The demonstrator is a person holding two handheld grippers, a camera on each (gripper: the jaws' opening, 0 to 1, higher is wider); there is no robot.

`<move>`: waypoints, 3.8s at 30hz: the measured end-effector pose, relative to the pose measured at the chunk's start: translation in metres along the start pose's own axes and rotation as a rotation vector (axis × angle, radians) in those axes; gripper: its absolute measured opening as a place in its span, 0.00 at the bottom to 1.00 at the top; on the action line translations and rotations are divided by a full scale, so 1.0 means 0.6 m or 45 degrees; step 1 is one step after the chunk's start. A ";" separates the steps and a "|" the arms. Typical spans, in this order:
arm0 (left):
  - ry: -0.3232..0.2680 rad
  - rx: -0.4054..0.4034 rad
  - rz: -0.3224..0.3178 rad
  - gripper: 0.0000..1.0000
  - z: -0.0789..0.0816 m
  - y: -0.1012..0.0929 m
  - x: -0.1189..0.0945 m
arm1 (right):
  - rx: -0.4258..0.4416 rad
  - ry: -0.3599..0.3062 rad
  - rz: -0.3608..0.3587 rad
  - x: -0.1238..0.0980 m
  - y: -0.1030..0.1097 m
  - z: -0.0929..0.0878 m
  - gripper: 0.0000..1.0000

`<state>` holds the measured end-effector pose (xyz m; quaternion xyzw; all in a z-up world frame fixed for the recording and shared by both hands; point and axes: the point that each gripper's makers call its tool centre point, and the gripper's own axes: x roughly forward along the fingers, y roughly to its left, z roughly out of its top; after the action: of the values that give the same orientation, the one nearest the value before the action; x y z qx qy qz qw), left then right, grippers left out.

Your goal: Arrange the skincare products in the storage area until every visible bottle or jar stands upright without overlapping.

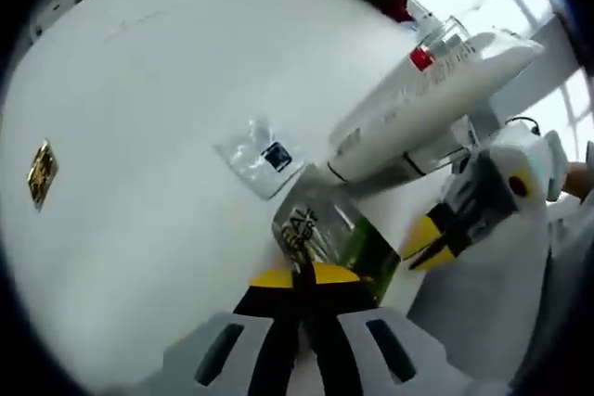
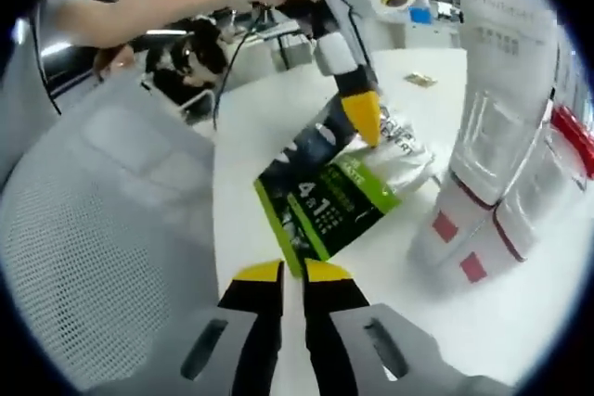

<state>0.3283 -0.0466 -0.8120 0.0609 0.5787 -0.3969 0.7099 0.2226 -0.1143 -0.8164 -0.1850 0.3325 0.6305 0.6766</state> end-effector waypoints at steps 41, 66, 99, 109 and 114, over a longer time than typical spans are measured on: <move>0.024 -0.053 -0.015 0.00 -0.002 0.010 0.030 | -0.244 0.058 0.057 0.054 0.019 0.015 0.02; -0.170 0.135 0.136 0.09 0.021 0.065 -0.029 | -0.189 0.054 0.046 0.050 0.021 0.009 0.01; -0.245 0.251 0.163 0.16 -0.054 -0.017 0.014 | -0.349 0.036 -0.150 0.029 -0.017 0.021 0.23; -0.274 0.223 0.164 0.13 -0.052 -0.024 0.015 | -0.313 0.058 -0.101 0.031 -0.006 0.002 0.16; -0.284 0.197 0.164 0.09 -0.050 -0.013 0.014 | -0.293 0.060 -0.083 0.033 -0.009 0.000 0.15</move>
<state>0.3003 -0.0396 -0.8259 0.1082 0.4586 -0.3982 0.7870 0.2274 -0.1003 -0.8309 -0.2868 0.2676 0.6375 0.6631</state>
